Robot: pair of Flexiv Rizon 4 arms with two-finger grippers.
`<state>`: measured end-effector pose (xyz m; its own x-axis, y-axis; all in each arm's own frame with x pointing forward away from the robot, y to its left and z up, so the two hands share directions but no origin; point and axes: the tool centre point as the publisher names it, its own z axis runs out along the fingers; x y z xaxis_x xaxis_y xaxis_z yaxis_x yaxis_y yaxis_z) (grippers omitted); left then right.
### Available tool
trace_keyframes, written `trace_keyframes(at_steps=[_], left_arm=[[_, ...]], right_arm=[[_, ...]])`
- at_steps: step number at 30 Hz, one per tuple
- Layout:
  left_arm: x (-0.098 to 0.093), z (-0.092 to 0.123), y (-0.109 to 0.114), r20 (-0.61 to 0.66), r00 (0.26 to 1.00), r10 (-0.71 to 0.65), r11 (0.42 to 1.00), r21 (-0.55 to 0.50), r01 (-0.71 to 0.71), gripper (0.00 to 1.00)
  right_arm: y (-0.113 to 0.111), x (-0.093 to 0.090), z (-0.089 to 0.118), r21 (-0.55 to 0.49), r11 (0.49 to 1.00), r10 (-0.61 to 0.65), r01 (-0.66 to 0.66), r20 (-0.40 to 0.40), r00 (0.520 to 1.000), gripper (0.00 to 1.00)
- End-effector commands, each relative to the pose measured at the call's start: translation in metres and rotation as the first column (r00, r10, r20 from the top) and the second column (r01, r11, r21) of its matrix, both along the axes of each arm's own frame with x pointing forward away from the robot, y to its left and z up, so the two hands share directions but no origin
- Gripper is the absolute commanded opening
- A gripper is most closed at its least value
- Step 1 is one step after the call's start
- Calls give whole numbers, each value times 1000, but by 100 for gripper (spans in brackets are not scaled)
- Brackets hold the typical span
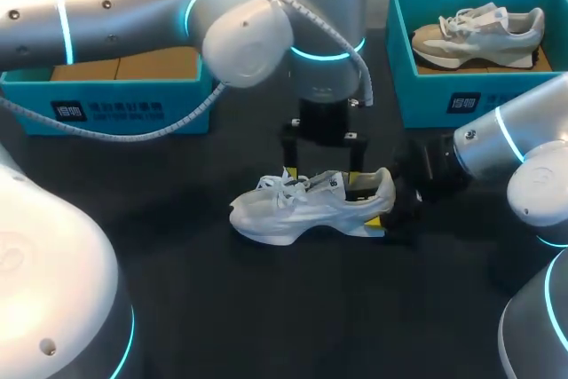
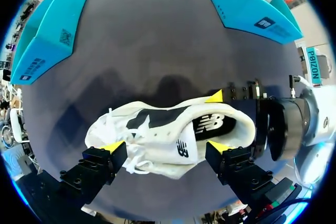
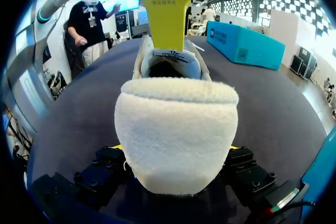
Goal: Take the shoe out of the shoebox, open the shoe tongue, remove and reinsert the insole, then place the shoe into the shoebox
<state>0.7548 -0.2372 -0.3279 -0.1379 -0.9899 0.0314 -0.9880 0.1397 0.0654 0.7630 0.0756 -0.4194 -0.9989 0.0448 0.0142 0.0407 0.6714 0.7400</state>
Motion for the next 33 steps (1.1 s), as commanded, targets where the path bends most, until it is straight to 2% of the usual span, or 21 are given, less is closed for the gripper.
trace_keyframes(at_steps=[1,8,17,22,30,32,33], left_arm=[[2,-8,-8,-2,1000,6,999,40,-6,100],[0,-14,-2,2,1000,17,996,85,-17,100],[2,-17,18,18,998,53,988,146,-55,100],[0,-7,31,28,997,68,985,156,-71,100],[-5,9,47,24,996,89,989,118,-91,100],[-6,11,49,18,996,90,990,110,-92,84],[-7,12,49,12,996,89,991,100,-90,64]], right_arm=[[2,0,-1,-1,1000,0,0,0,1000,0],[2,0,-1,-1,1000,0,0,0,1000,0],[2,0,-1,-1,1000,0,0,0,1000,0],[2,0,-1,-1,1000,0,0,0,1000,0],[2,0,-1,-1,1000,0,0,0,1000,0],[2,0,-1,-1,1000,0,0,0,1000,0],[2,0,-1,-1,1000,0,0,0,1000,0]])
